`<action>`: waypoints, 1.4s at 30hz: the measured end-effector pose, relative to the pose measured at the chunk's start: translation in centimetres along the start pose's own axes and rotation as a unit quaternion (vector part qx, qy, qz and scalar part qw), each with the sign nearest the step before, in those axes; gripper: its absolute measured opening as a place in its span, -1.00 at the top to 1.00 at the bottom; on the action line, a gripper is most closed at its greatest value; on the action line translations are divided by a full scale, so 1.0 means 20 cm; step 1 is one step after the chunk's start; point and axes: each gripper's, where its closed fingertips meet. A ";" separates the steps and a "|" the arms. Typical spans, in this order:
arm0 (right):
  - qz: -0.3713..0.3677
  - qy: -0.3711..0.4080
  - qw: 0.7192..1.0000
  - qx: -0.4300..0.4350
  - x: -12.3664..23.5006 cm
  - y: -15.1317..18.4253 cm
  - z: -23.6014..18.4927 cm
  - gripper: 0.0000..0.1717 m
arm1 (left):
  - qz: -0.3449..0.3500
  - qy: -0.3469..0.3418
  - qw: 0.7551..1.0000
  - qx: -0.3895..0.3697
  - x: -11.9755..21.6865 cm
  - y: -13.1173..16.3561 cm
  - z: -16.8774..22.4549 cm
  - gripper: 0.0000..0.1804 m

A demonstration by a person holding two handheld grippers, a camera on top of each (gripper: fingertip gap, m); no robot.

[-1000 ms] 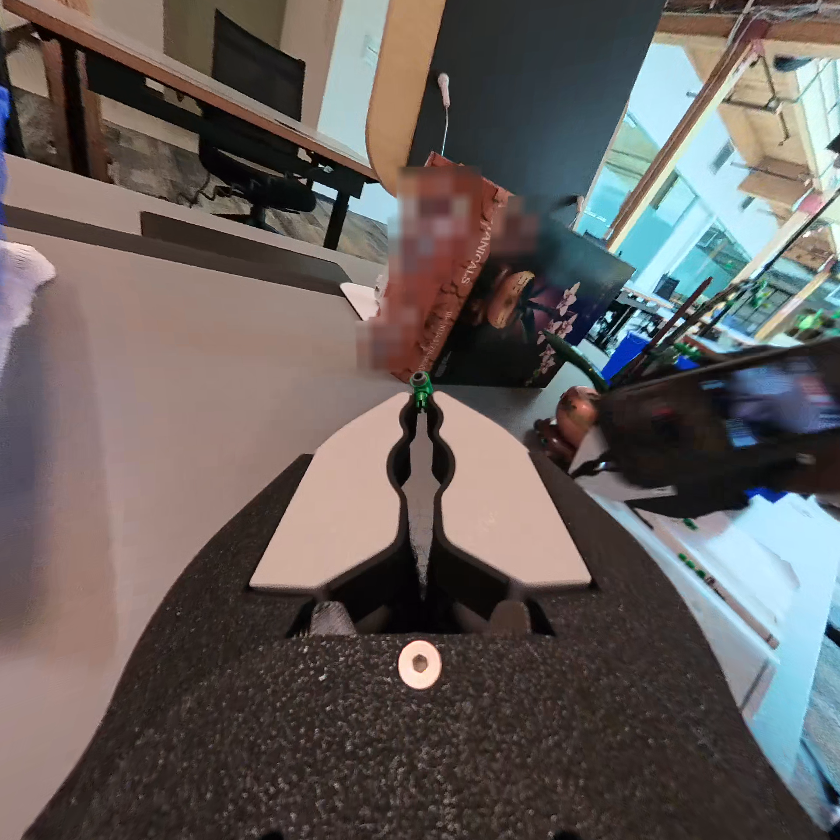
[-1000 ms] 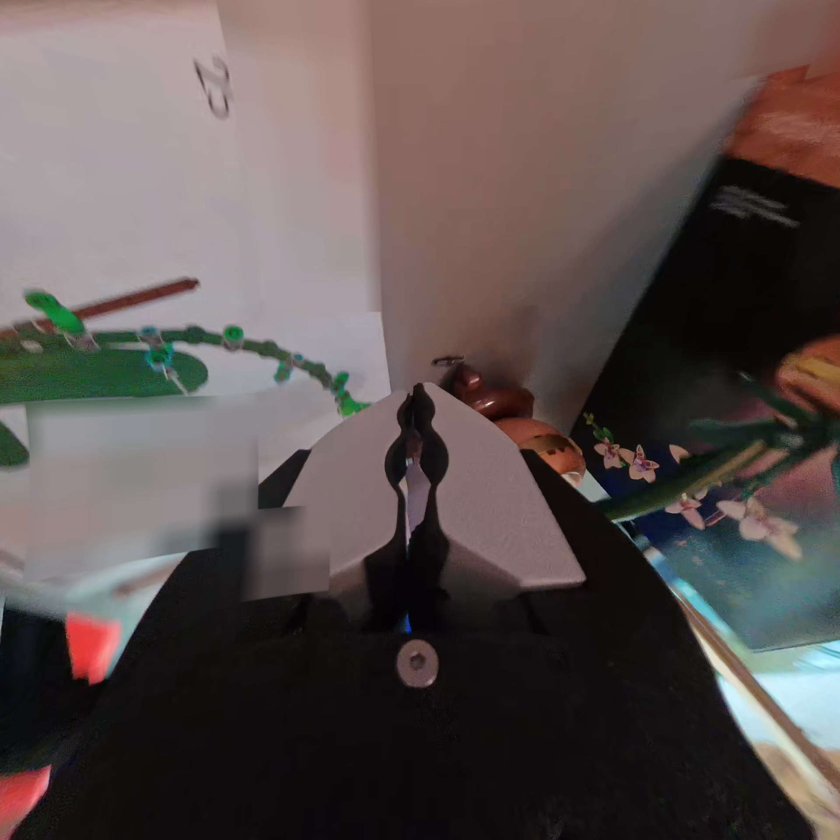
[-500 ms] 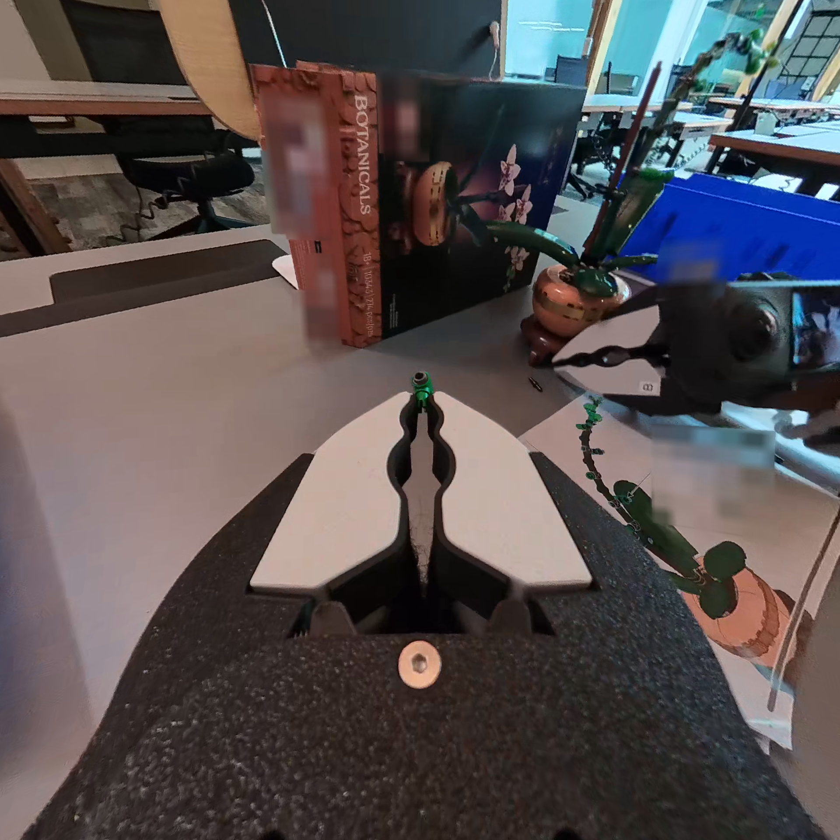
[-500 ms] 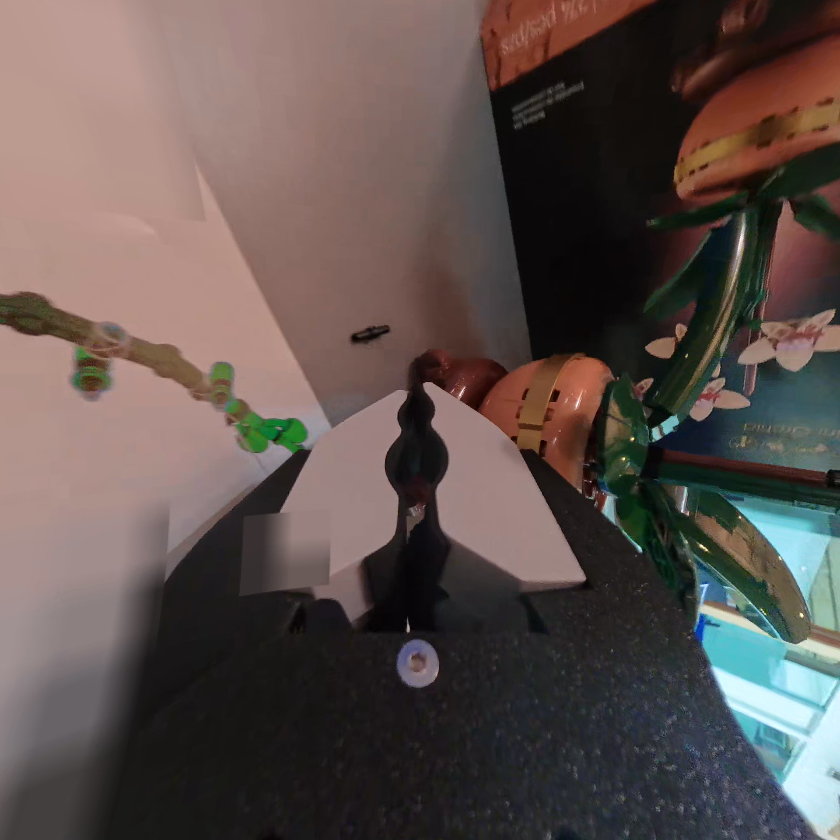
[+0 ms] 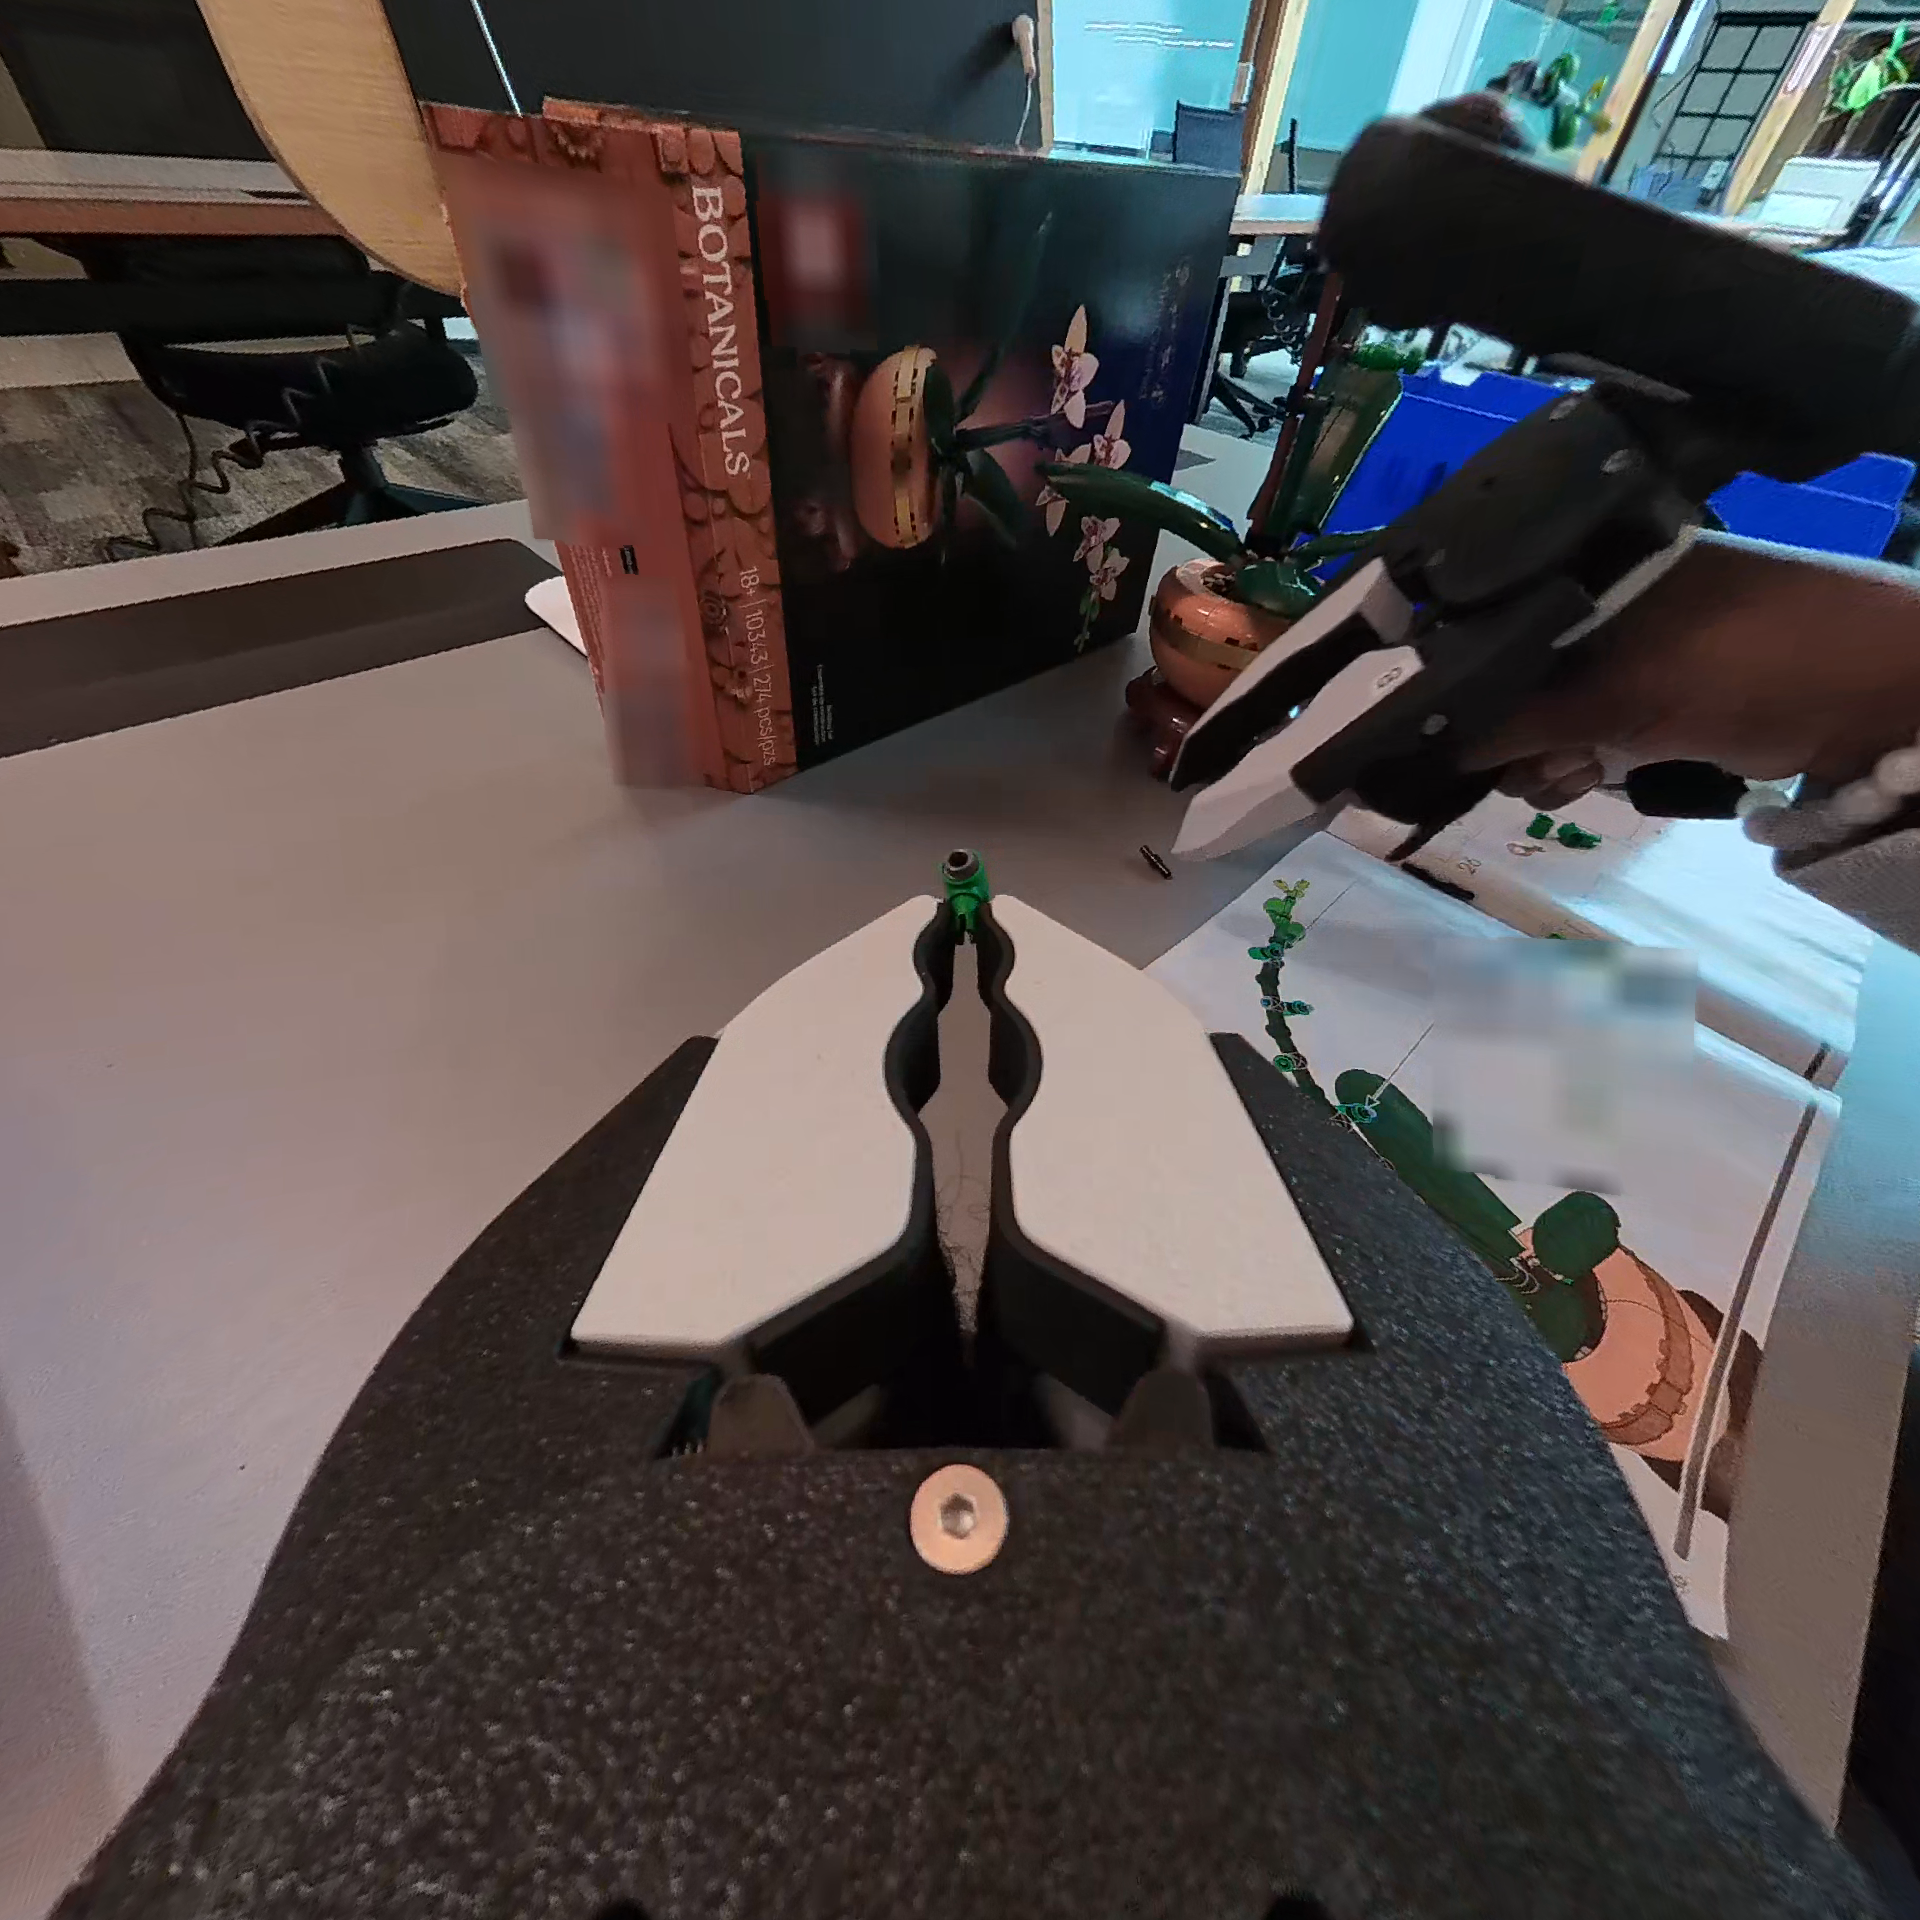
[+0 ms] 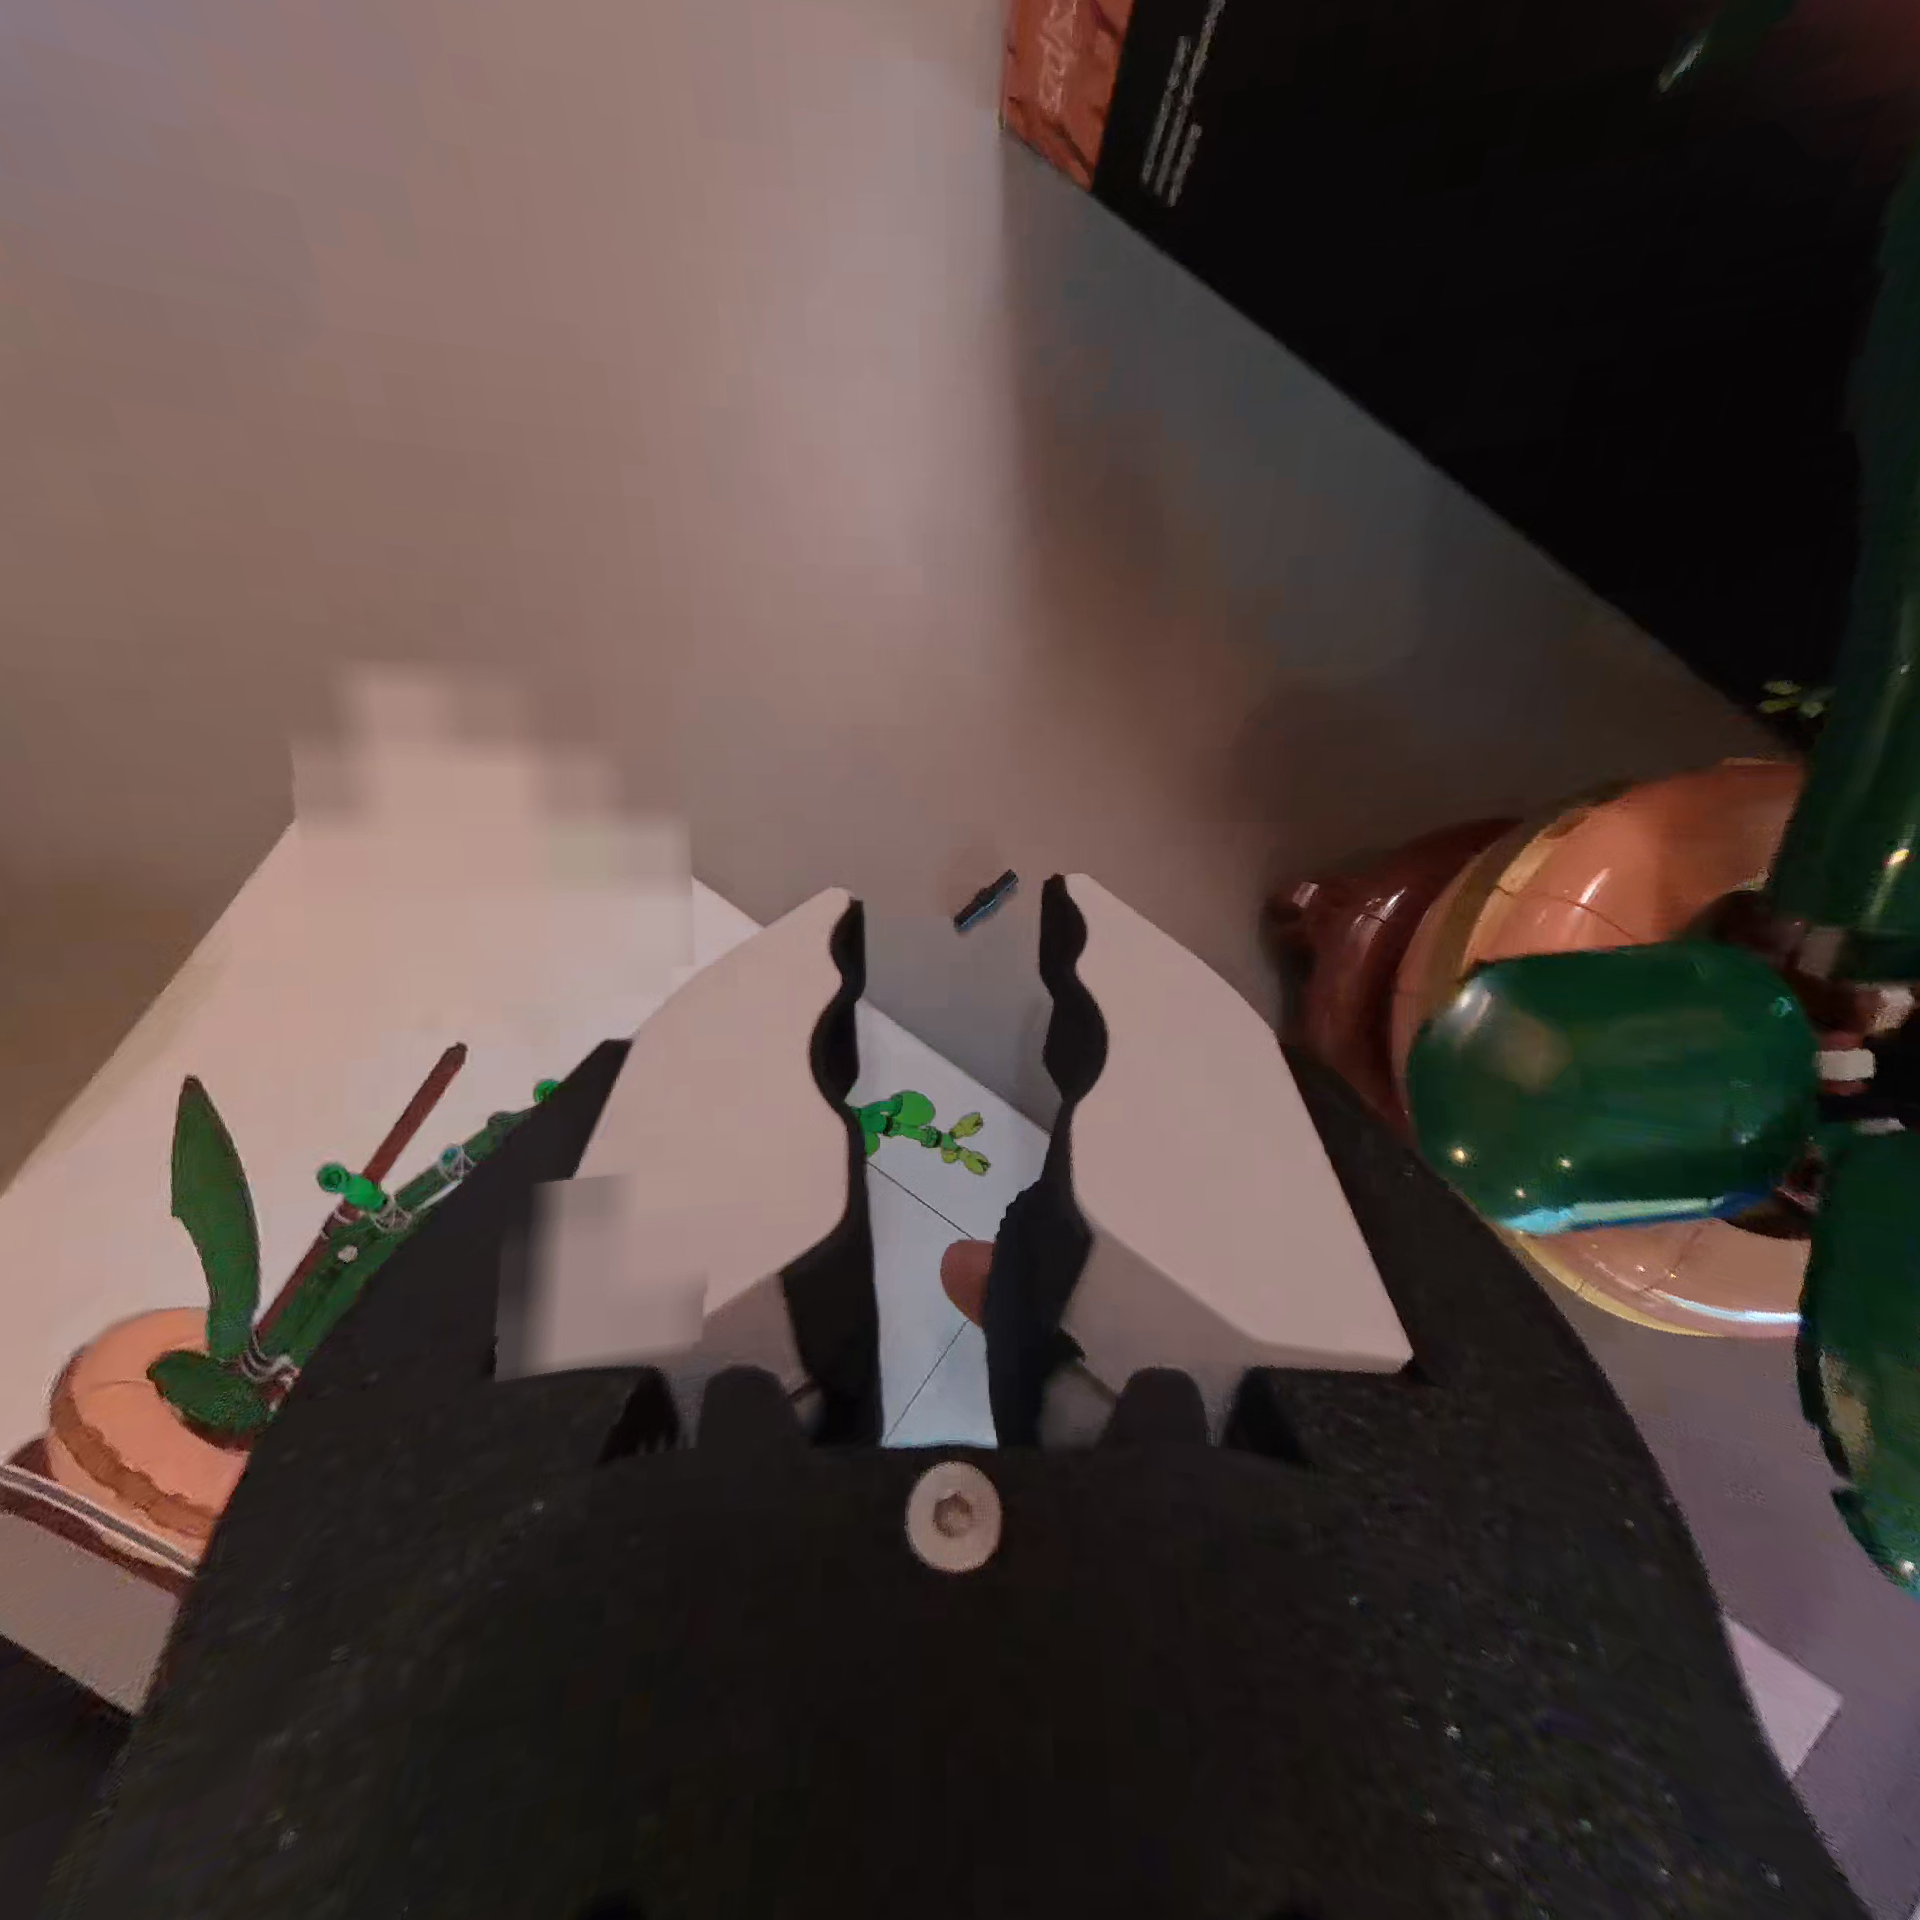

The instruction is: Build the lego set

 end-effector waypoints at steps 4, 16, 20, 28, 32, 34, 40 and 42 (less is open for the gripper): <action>-0.054 0.004 0.998 -0.043 -0.03 0.00 0.01 0.65 | 0.009 0.005 1.000 0.007 0.01 -0.02 0.00 0.96; -0.102 -0.004 0.991 -0.092 -0.11 0.07 0.03 0.77 | 0.014 0.003 1.000 0.003 0.03 -0.03 0.00 0.96; -0.082 -0.027 0.992 -0.095 -0.12 0.05 0.01 0.97 | 0.007 0.008 1.000 0.002 0.02 -0.01 0.01 0.96; -0.084 -0.048 0.994 -0.053 -0.11 0.06 0.00 0.97 | -0.011 0.036 0.999 -0.021 -0.02 0.02 0.09 0.96; -0.097 -0.059 0.993 -0.031 -0.11 0.07 0.00 0.97 | -0.017 0.040 0.999 -0.026 -0.03 0.03 0.10 0.96; -0.093 -0.063 0.993 -0.019 -0.11 0.07 0.00 0.98 | -0.014 0.042 0.999 -0.025 -0.03 0.03 0.11 0.96; -0.015 -0.134 0.991 0.013 -0.10 0.04 -0.12 0.98 | 0.009 0.082 0.997 -0.007 -0.02 -0.01 0.19 0.96; 0.063 -0.185 0.981 0.000 -0.02 -0.03 -0.20 0.99 | 0.021 0.098 0.995 0.007 -0.02 -0.02 0.22 0.97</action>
Point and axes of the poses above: each gripper's, where its closed fingertips meet, x back along the fingers, y out of its underside, z = x × y across the jaws, and after that the axes turned 4 degrees about x, right-handed
